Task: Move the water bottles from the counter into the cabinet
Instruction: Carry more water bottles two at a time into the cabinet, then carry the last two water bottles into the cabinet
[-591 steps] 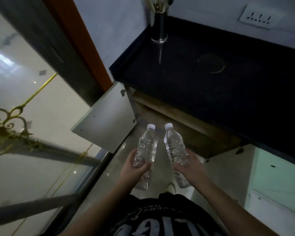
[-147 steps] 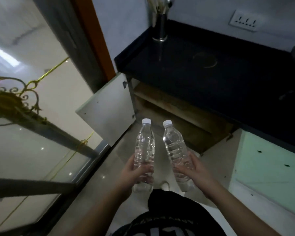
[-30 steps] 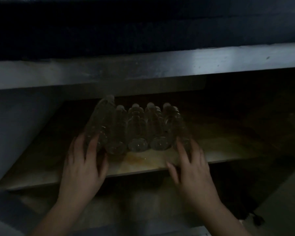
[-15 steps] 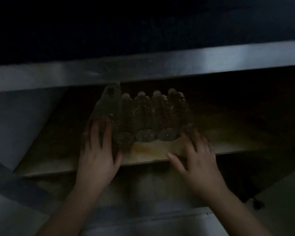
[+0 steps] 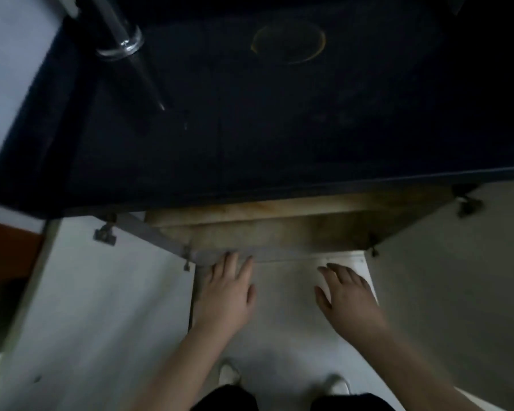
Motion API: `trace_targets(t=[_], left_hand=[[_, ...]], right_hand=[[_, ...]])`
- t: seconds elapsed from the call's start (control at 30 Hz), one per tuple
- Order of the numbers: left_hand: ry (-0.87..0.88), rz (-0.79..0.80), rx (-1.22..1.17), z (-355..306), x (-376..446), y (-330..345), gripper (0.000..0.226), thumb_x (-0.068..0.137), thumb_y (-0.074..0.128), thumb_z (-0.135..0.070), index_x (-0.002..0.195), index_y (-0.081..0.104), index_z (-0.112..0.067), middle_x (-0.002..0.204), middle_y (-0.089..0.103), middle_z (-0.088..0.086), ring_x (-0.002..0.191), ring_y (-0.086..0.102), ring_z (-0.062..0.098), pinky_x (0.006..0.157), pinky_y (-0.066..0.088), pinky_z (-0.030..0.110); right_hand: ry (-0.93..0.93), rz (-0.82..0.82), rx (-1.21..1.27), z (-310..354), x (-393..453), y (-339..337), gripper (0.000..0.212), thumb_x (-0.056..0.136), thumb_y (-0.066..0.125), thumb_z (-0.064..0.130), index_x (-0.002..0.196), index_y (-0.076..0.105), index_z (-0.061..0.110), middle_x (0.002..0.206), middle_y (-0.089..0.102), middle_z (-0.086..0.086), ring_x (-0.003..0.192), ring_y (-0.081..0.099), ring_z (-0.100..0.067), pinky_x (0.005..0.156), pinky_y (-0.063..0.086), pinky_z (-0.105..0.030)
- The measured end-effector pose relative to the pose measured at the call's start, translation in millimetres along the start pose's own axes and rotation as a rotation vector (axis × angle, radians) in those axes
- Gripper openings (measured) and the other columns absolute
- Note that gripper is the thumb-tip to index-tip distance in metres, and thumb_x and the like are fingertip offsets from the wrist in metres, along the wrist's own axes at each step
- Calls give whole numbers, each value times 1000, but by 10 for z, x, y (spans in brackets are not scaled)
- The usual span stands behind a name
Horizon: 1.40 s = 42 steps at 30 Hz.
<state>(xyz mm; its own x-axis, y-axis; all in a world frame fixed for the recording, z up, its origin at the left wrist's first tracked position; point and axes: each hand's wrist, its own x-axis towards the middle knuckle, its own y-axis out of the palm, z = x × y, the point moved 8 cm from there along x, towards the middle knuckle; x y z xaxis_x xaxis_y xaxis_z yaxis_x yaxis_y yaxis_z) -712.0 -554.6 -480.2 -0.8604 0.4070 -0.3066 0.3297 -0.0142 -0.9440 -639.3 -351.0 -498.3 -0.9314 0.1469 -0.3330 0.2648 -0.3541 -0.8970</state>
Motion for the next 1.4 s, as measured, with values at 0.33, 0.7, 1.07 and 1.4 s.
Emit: trace_targets(t=[0.33,0.7,1.07,1.4], left_hand=[[221,45,-45,-1218,-1801,-1439,44,81,58,-34,120,66,-16,120,65,9,108,64,30,83,56,43],[737,93,17,-2100,-2195,-1979,50,98,40,-41,144,42,-22,143,47,2,131,44,21,105,34,35],[1137,44,132,-3759,-2477,-2042,51,95,38,-43,142,45,-23,135,55,-2,124,50,18,101,38,37],[1368,0,216,-6130,-3008,-1740,42,82,70,-29,120,67,-12,107,69,8,96,66,29,82,51,42]], right_hand=[[-18,-24,-100,203,-2106,-1485,39,83,67,39,113,68,15,117,68,-8,108,64,-29,93,51,-40],[318,-266,-54,-49,-3446,-2244,39,89,62,35,123,63,16,122,65,-4,112,61,-28,98,46,-40],[786,-480,57,-911,-4665,-2383,30,87,68,32,111,70,15,113,69,-6,105,65,-29,92,47,-40],[1051,-533,135,-2605,-5839,-2404,31,81,74,33,106,70,15,111,70,-7,100,67,-29,85,51,-40]])
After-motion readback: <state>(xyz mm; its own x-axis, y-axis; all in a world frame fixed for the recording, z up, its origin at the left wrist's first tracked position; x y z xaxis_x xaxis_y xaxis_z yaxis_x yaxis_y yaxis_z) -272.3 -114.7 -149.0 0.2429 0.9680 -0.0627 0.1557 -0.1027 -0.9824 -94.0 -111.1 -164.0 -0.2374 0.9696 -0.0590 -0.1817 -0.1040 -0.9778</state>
